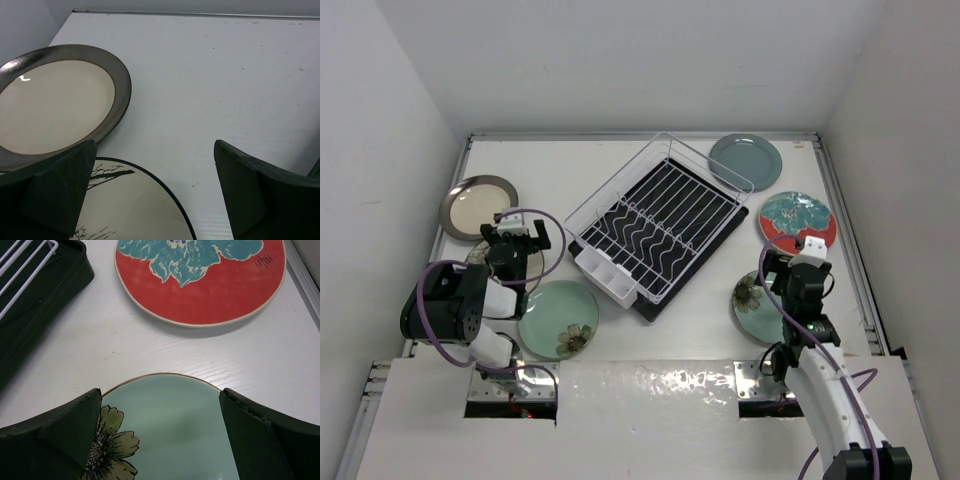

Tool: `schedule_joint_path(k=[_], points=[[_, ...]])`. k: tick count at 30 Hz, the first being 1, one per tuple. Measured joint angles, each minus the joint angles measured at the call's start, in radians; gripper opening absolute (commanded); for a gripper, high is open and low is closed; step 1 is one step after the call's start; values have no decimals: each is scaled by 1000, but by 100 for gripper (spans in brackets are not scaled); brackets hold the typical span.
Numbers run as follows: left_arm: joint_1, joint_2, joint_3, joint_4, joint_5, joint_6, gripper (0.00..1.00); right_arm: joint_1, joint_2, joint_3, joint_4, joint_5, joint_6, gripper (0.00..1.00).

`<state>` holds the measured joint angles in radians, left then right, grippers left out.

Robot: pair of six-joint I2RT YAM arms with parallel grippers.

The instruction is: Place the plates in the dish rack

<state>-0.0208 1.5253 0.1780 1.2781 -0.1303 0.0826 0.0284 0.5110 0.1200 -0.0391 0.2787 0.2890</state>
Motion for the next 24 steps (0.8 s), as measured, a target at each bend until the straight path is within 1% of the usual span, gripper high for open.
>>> schedule_joint_path(k=[5, 10, 11, 13, 14, 15, 17, 19, 21, 24], points=[[0, 0, 0, 0, -8, 0, 100, 0, 2, 15, -37, -11, 5, 99], [3, -5, 6, -25, -5, -2, 100, 0, 24, 85, -48, -50, 24, 99], [7, -19, 23, -82, -5, -5, 100, 0, 34, 105, -48, -60, 26, 99], [10, -60, 137, -304, -11, -8, 100, 0, 62, 159, -50, -78, 29, 99], [14, -68, 211, -403, -23, -6, 100, 0, 78, 188, -48, -81, 34, 99], [19, -70, 320, -534, -34, -4, 100, 0, 92, 214, -47, -81, 40, 99], [31, -71, 523, -732, -75, -10, 100, 0, 120, 269, -43, -82, 53, 99], [43, -89, 656, -847, -106, -8, 100, 0, 141, 312, -22, -98, 52, 99], [51, -144, 703, -927, -120, -3, 100, 0, 157, 338, -6, -127, 43, 99], [56, -239, 715, -1035, -121, 3, 100, 0, 186, 374, 6, -166, 11, 99]])
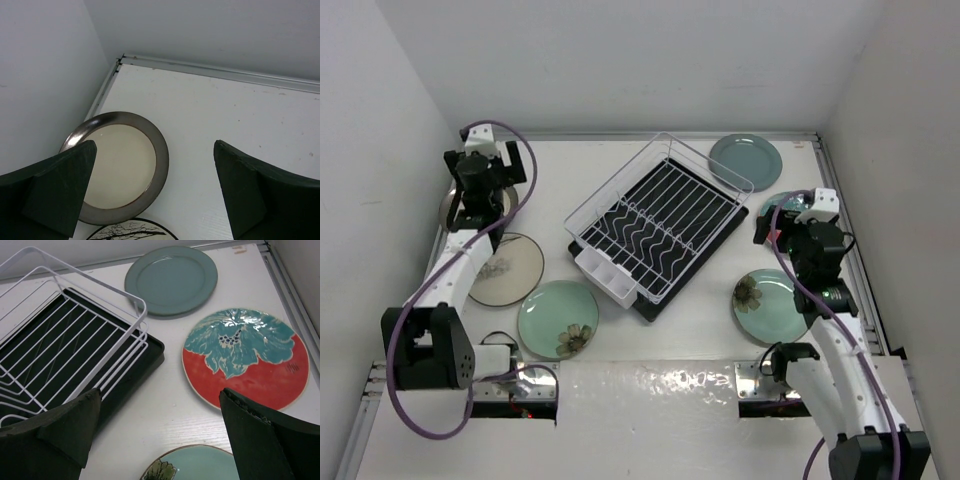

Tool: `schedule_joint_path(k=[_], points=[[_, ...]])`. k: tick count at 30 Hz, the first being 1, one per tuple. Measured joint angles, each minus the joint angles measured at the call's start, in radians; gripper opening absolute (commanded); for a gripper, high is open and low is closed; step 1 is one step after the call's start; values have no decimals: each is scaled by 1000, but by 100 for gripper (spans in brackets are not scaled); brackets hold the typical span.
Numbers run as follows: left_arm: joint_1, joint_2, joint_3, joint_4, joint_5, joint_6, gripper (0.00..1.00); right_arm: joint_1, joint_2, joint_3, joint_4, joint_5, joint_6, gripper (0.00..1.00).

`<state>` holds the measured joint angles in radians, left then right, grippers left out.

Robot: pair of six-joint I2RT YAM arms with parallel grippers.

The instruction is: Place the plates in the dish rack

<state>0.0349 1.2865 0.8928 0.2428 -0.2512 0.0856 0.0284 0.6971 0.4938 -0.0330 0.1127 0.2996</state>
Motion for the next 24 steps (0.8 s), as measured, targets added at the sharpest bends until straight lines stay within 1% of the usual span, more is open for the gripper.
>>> schedule_joint_path(k=[4, 5, 6, 7, 8, 9, 10, 11, 12, 14, 15, 16, 17, 19, 22, 24], points=[[13, -16, 89, -150, 8, -6, 100, 0, 41, 44, 0, -46, -50, 99], [22, -2, 141, -211, 29, -11, 100, 0, 56, 63, -5, -57, -60, 99], [31, 11, 175, -238, 41, -13, 100, 0, 70, 80, -8, -66, -67, 98], [56, 37, 235, -299, 76, -18, 100, 0, 86, 99, -13, -76, -73, 97], [89, 79, 318, -364, 134, -26, 99, 0, 103, 119, -16, -90, -79, 94], [133, 133, 397, -405, 192, -37, 88, 0, 119, 138, -18, -104, -84, 92], [178, 183, 476, -458, 264, -53, 82, 0, 132, 153, -19, -122, -87, 89], [242, 255, 579, -525, 358, -72, 76, 0, 146, 168, -21, -144, -91, 84], [300, 322, 662, -574, 429, -83, 74, 0, 158, 177, -20, -161, -95, 81], [420, 484, 855, -691, 560, -96, 73, 0, 178, 186, -21, -202, -99, 75], [462, 549, 919, -734, 594, -95, 73, 0, 185, 186, -23, -218, -100, 72], [502, 614, 967, -778, 616, -88, 75, 0, 195, 186, -27, -231, -101, 71], [538, 662, 984, -814, 616, -74, 78, 0, 203, 186, -32, -246, -101, 71], [578, 723, 972, -881, 593, -51, 78, 0, 217, 186, -39, -261, -101, 70], [584, 789, 957, -961, 570, -21, 78, 0, 233, 186, -47, -279, -97, 68], [582, 819, 956, -978, 562, -10, 76, 0, 241, 186, -48, -287, -90, 66]])
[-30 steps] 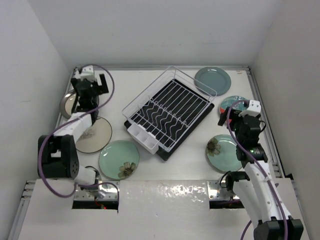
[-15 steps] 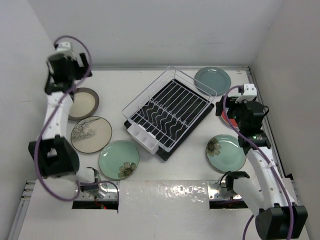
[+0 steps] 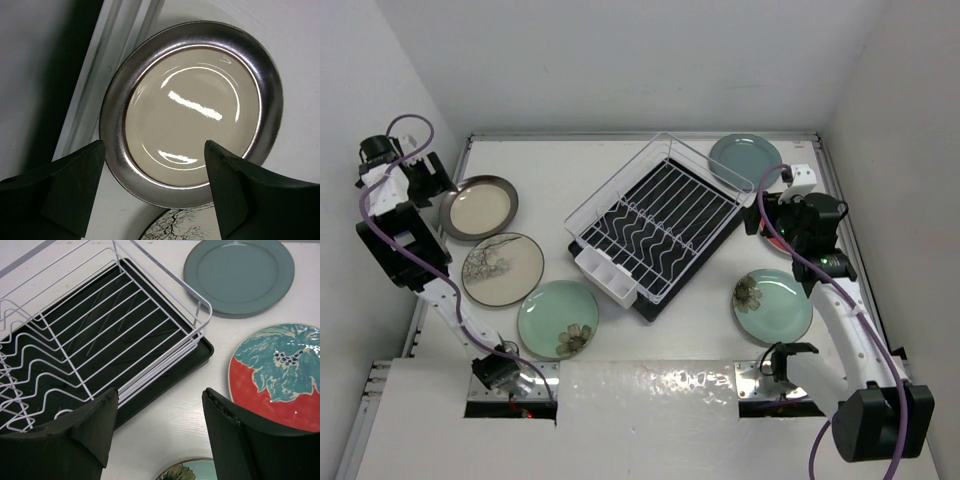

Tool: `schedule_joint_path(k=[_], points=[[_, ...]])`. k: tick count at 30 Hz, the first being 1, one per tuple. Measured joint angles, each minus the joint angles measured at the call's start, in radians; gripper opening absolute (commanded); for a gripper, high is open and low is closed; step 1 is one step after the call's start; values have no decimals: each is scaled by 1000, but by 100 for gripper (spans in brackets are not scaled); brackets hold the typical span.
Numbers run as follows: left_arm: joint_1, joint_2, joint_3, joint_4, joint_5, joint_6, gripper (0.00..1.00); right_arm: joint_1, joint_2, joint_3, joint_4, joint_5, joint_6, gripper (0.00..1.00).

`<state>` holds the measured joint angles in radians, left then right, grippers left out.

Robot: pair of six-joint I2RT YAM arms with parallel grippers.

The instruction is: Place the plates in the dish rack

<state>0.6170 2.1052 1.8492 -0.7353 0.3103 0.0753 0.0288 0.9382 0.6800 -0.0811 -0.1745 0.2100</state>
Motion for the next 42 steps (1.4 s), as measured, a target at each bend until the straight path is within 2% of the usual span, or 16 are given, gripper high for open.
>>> schedule_joint_path(k=[7, 18, 21, 24, 27, 29, 31, 34, 42], points=[[18, 51, -62, 76, -21, 26, 74, 30, 32, 26, -11, -20, 39, 59], [33, 158, -115, 197, 18, 39, 73, 126, 41, 78, -46, -6, 57, 59], [34, 158, -128, 221, 55, 47, 65, 131, 47, 103, -67, 3, 56, 59], [35, 158, -148, 242, 126, 49, 44, 134, 51, 127, -89, 15, 56, 59], [46, 158, -161, 274, 171, 51, 32, 138, 52, 142, -93, 19, 56, 59], [60, 158, -163, 284, 196, 45, 13, 138, 52, 144, -96, 19, 56, 60], [77, 158, -161, 283, 261, 29, 0, 139, 52, 144, -104, 21, 56, 60], [74, 158, -140, 267, 342, -10, 0, 139, 50, 144, -113, 24, 56, 60], [45, 107, -132, 261, 325, -10, 0, 139, 0, 122, -113, 45, 56, 61]])
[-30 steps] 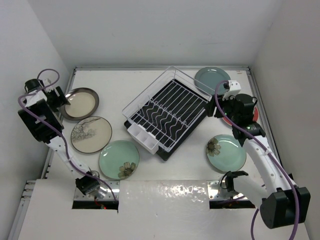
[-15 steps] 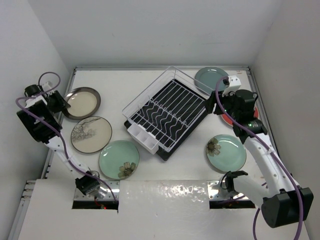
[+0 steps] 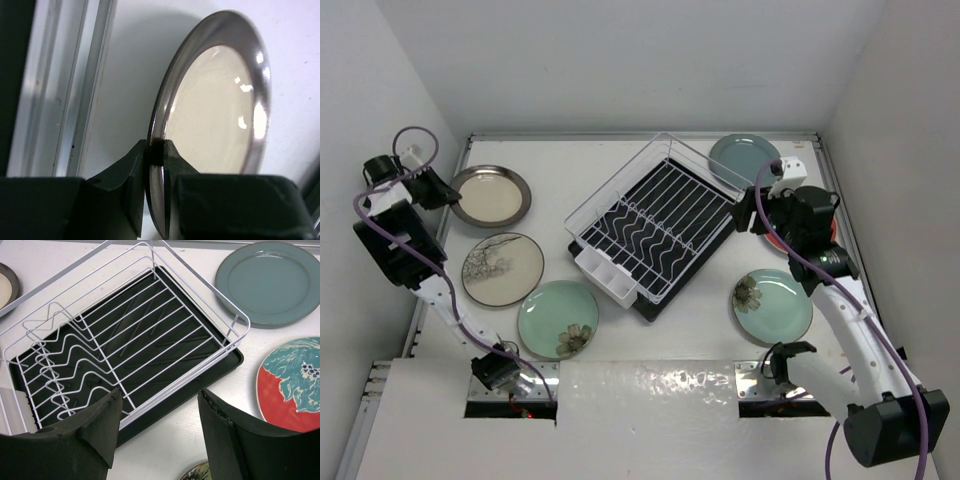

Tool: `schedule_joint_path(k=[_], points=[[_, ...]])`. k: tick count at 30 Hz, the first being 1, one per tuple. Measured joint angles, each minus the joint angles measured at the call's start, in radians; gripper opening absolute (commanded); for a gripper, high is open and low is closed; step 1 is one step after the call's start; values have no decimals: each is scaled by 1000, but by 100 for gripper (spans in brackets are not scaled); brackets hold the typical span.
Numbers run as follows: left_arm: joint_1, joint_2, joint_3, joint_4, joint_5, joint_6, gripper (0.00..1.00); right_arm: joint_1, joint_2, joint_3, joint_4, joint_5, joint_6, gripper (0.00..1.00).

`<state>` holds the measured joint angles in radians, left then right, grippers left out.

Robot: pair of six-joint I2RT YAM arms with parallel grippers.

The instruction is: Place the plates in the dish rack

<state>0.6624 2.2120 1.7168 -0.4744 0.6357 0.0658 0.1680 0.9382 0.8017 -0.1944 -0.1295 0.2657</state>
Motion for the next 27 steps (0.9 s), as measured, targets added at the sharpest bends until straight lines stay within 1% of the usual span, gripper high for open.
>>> schedule_joint_path(k=[5, 11, 18, 22, 24, 27], points=[[-43, -140, -8, 3, -30, 44, 0, 0, -26, -30, 5, 2, 0, 62], [-138, -292, -45, 5, -106, 157, 0, 0, -47, -63, 9, 13, 0, 64], [-267, -352, -56, 2, -224, 292, 0, 2, -92, -101, 13, 26, 0, 64], [-344, -417, -73, 2, -301, 347, 0, 5, -109, -121, 23, 33, 0, 64], [-376, -443, -56, -8, -327, 362, 0, 5, -112, -131, 26, 33, 0, 64], [-429, -465, 18, -36, -346, 387, 0, 5, -113, -143, 28, 32, 0, 64]])
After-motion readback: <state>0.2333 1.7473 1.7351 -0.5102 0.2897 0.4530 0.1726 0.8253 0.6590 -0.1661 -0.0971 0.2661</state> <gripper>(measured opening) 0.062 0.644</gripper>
